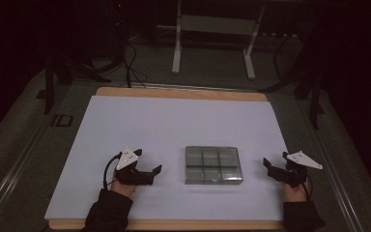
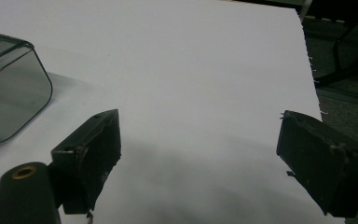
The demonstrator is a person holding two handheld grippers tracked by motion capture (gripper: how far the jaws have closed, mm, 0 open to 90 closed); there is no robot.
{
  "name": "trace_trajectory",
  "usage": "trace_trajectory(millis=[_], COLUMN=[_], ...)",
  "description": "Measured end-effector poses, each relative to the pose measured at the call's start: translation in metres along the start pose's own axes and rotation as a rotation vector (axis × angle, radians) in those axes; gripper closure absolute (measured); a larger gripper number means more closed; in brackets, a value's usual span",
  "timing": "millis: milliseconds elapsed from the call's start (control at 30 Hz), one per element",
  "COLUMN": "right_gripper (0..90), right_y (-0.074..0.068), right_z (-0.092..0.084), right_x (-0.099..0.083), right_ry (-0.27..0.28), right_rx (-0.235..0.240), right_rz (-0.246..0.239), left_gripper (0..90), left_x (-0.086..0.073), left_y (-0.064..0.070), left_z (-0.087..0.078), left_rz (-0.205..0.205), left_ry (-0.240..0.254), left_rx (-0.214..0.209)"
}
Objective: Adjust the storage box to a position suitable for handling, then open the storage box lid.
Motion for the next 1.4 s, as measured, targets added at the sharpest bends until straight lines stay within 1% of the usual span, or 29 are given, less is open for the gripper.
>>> trace_trajectory(millis=[67, 167, 200, 367, 500, 633, 767, 833, 867, 1033, 1067, 1100, 1133, 1167, 1200, 1233, 1267, 1300, 1333, 1367, 1400], right_gripper=[13.5, 13.7, 13.7, 13.7, 13.7, 13.7, 13.7, 13.8, 13.7, 13.7, 13.7, 13.7, 13.6, 13.6, 13.6, 13.7, 13.7, 13.7, 13.7, 13.7, 13.7], right_y=[0.000, 0.000, 0.000, -0.001, 0.000, 0.000, -0.001, -0.001, -0.001, -0.001, -0.003, -0.003, -0.004, -0.004, -0.005, -0.006, -0.008, -0.008, -0.008, -0.010, -0.014], right_z=[-0.001, 0.000, 0.001, 0.001, 0.001, 0.001, 0.001, 0.002, 0.002, 0.001, 0.001, 0.001, 0.001, 0.001, 0.001, 0.000, -0.001, -0.001, -0.002, -0.002, -0.001], right_x=[0.000, 0.000, 0.000, 0.000, -0.001, -0.001, -0.001, -0.001, -0.001, 0.000, -0.001, -0.001, 0.000, 0.000, 0.001, 0.001, 0.002, 0.002, 0.003, 0.003, 0.003], right_ry=[0.004, 0.001, -0.006, -0.007, -0.009, -0.011, -0.012, -0.018, -0.019, -0.013, -0.019, -0.019, -0.017, -0.017, -0.013, -0.006, -0.002, -0.002, 0.004, 0.000, -0.008], right_rx=[0.002, 0.001, 0.007, 0.006, 0.006, 0.005, 0.006, 0.005, 0.008, 0.013, 0.027, 0.027, 0.050, 0.050, 0.067, 0.071, 0.086, 0.086, 0.079, 0.092, 0.108], right_rz=[0.003, 0.002, 0.002, 0.001, 0.009, 0.010, 0.002, 0.003, 0.003, -0.004, -0.010, -0.010, -0.006, -0.006, -0.001, -0.005, -0.016, -0.016, -0.027, -0.030, -0.039], left_gripper=[1.9, 1.9, 1.9, 1.9, 1.9, 1.9, 1.9, 1.9, 1.9, 1.9, 1.9, 1.9, 1.9, 1.9, 1.9, 1.9, 1.9, 1.9, 1.9, 1.9, 1.9], left_x=[0.000, 0.000, 0.000, 0.000, -0.001, -0.001, -0.001, -0.001, -0.001, -0.001, -0.002, -0.002, -0.002, -0.002, -0.002, -0.002, -0.002, -0.002, -0.002, -0.002, -0.001], left_y=[0.001, 0.001, 0.002, 0.004, 0.003, 0.004, 0.003, 0.003, 0.002, 0.002, 0.002, 0.002, 0.003, 0.003, 0.003, 0.004, 0.005, 0.005, 0.005, 0.005, 0.006], left_z=[0.000, 0.000, -0.001, -0.001, 0.000, 0.000, 0.001, 0.001, 0.001, 0.002, 0.003, 0.003, 0.004, 0.004, 0.005, 0.005, 0.005, 0.005, 0.006, 0.006, 0.005], left_rz=[0.006, 0.017, 0.020, 0.029, 0.030, 0.032, 0.023, 0.012, -0.005, -0.015, -0.013, -0.013, -0.011, -0.011, -0.011, -0.012, -0.012, -0.012, -0.011, -0.006, -0.012], left_ry=[0.000, 0.003, 0.005, 0.005, 0.001, -0.004, -0.011, -0.014, -0.017, -0.035, -0.049, -0.049, -0.057, -0.057, -0.060, -0.060, -0.063, -0.063, -0.068, -0.067, -0.063], left_rx=[-0.001, 0.012, 0.006, -0.014, -0.009, -0.015, -0.020, -0.033, -0.043, -0.059, -0.067, -0.067, -0.077, -0.077, -0.079, -0.085, -0.093, -0.093, -0.093, -0.087, -0.093])
Point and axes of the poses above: each handheld gripper's, and its own axes: z roughly forward along the jaws, x roughly out of its top, y roughly to its right, the point moved 9 cm from there along z, roughly forward along the jaws, and after that the axes turned 7 degrees about -z, right-handed, at the moved point
